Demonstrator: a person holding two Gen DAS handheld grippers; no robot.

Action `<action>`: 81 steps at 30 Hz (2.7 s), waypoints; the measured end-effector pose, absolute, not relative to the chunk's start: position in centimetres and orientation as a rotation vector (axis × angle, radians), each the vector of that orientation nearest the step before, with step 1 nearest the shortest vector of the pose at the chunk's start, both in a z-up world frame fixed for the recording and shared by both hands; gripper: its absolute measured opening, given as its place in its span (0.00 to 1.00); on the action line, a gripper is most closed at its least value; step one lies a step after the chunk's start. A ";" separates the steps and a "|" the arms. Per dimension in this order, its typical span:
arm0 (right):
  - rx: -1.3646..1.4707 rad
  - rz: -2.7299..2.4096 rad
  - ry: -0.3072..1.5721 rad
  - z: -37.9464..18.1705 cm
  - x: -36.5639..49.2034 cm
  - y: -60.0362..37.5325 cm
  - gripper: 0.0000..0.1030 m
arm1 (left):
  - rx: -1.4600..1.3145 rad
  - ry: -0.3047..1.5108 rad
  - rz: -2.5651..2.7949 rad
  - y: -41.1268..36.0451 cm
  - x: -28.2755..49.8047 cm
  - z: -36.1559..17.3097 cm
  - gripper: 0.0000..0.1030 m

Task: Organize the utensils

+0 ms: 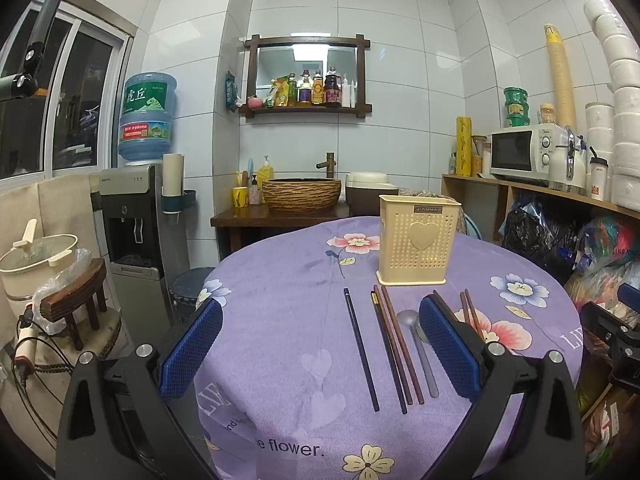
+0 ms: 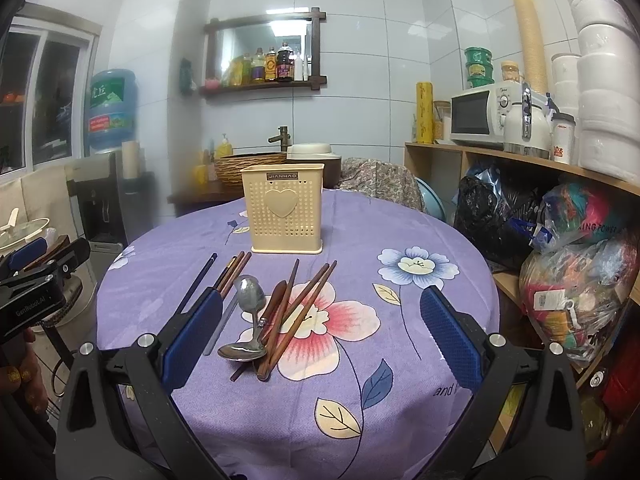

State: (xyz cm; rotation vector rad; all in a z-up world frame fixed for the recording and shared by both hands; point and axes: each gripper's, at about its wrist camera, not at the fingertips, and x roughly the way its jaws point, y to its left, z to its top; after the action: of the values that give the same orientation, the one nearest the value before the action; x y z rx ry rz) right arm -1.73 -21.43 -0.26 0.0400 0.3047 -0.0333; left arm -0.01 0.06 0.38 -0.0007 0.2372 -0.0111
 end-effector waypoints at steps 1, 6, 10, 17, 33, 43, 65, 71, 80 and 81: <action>0.041 -0.033 0.305 -0.2 -1.7 -21.5 0.95 | -0.001 0.237 -0.012 0.1 0.0 0.4 0.95; 0.039 -0.036 0.302 -0.3 -1.8 -21.3 0.95 | 0.000 0.238 -0.012 0.1 0.0 0.4 0.95; 0.039 -0.036 0.304 -0.3 -1.7 -21.3 0.95 | -0.001 0.237 -0.012 0.1 0.0 0.4 0.95; 0.039 -0.036 0.309 -0.5 -1.8 -21.3 0.95 | -0.001 0.245 -0.010 0.1 0.0 0.2 0.95; 0.044 -0.038 0.313 -0.5 -1.7 -21.4 0.95 | 0.008 0.246 -0.014 0.0 0.0 0.0 0.95; 0.046 -0.039 0.317 -0.5 -1.7 -21.4 0.95 | 0.007 0.247 -0.013 0.1 0.0 0.0 0.95; 0.053 -0.041 0.335 -0.5 -1.2 -21.6 0.95 | 0.015 0.265 -0.012 0.0 0.1 -0.2 0.95; 0.052 -0.043 0.346 -0.8 -1.0 -21.6 0.95 | 0.021 0.279 -0.012 -0.2 0.3 -0.2 0.95; 0.019 -0.053 0.408 -1.8 0.5 -21.5 0.95 | 0.019 0.334 -0.009 0.1 1.4 -0.9 0.95; 0.017 -0.054 0.420 -1.9 0.8 -21.6 0.95 | 0.016 0.347 -0.001 0.3 1.7 -1.0 0.95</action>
State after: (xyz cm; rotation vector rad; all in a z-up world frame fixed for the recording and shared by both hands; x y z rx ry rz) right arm 0.84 -21.64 -1.93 0.0169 0.4205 -0.0542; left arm 1.71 0.26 -1.02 0.0163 0.3470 -0.0011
